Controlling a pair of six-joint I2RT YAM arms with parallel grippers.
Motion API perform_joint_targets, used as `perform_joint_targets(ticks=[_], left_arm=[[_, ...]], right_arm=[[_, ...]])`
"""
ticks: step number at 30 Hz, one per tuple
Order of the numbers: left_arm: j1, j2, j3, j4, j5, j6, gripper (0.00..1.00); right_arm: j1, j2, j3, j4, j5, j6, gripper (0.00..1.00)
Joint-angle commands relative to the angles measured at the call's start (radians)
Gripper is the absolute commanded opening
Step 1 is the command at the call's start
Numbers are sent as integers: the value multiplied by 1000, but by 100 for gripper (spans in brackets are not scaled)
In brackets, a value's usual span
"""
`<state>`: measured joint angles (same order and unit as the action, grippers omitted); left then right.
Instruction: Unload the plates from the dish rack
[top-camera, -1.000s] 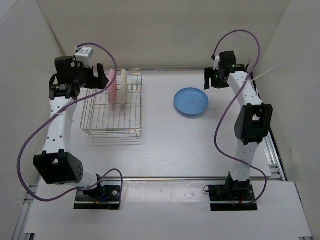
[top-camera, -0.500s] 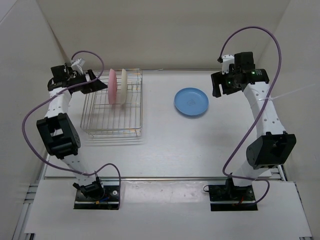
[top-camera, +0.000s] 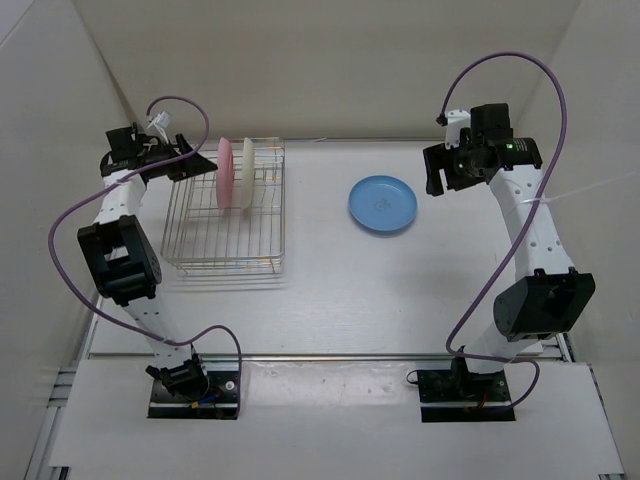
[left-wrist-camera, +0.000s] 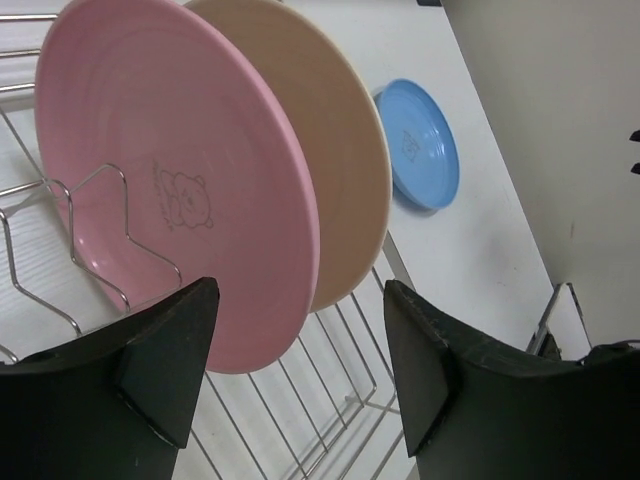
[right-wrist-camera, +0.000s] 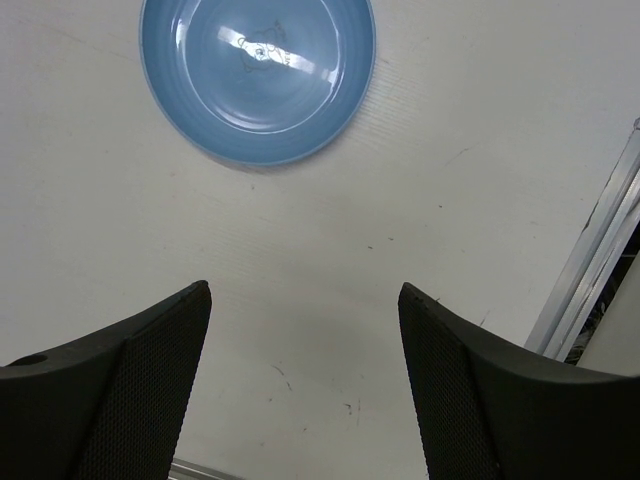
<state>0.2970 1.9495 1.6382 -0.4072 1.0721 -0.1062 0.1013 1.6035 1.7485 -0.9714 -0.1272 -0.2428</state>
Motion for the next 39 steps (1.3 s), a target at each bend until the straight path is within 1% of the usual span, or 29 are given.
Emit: perform_joint_targets(ticks=[1, 5, 7, 9, 10, 11, 12, 13, 14, 15, 16, 17, 18, 20, 23, 30, 31, 37, 39], left_arm=[[-6, 11, 20, 28, 65, 2, 76], [-25, 41, 20, 38, 65, -7, 75], [-36, 42, 20, 38, 65, -7, 72], [-47, 61, 20, 38, 65, -16, 71], [-47, 62, 20, 38, 65, -16, 69], [-58, 62, 20, 38, 55, -16, 56], [-58, 71, 20, 38, 55, -16, 50], [-58, 71, 20, 47, 55, -16, 48], [-67, 71, 20, 47, 55, -27, 36], [-67, 71, 31, 47, 55, -27, 31], [-67, 71, 40, 47, 55, -27, 29], [-67, 71, 40, 35, 46, -27, 22], [-67, 71, 49, 34, 46, -27, 20], [-67, 71, 49, 25, 46, -27, 20], [-67, 62, 49, 16, 46, -27, 11], [-67, 43, 89, -44, 55, 3, 11], [-67, 43, 118, -76, 64, 25, 11], [-67, -8, 184, -128, 92, 45, 11], [-67, -33, 222, -171, 103, 54, 11]], right_arm=[[6, -19, 8, 6, -8, 7, 79], [6, -19, 8, 7, -8, 7, 79], [6, -19, 17, 7, -8, 7, 79], [6, -19, 17, 7, -8, 7, 79], [6, -19, 17, 7, -17, 7, 79], [6, -30, 8, 7, -17, 7, 79], [6, -30, -4, 7, -17, 16, 79], [6, -39, -4, 7, -17, 16, 79], [6, -39, -17, 7, -17, 16, 79], [6, -39, -17, 7, -8, 16, 79], [6, -39, -26, 7, -8, 16, 79], [6, -39, -26, 7, -8, 16, 79], [6, -39, -26, 7, -8, 16, 79], [6, -39, -26, 7, -8, 16, 79], [6, -39, -26, 7, -8, 16, 79], [6, -48, -37, 16, -8, 16, 79], [6, -48, -46, 16, -8, 16, 79], [6, -66, -55, 16, 1, 16, 79], [6, -66, -55, 16, 1, 25, 79]])
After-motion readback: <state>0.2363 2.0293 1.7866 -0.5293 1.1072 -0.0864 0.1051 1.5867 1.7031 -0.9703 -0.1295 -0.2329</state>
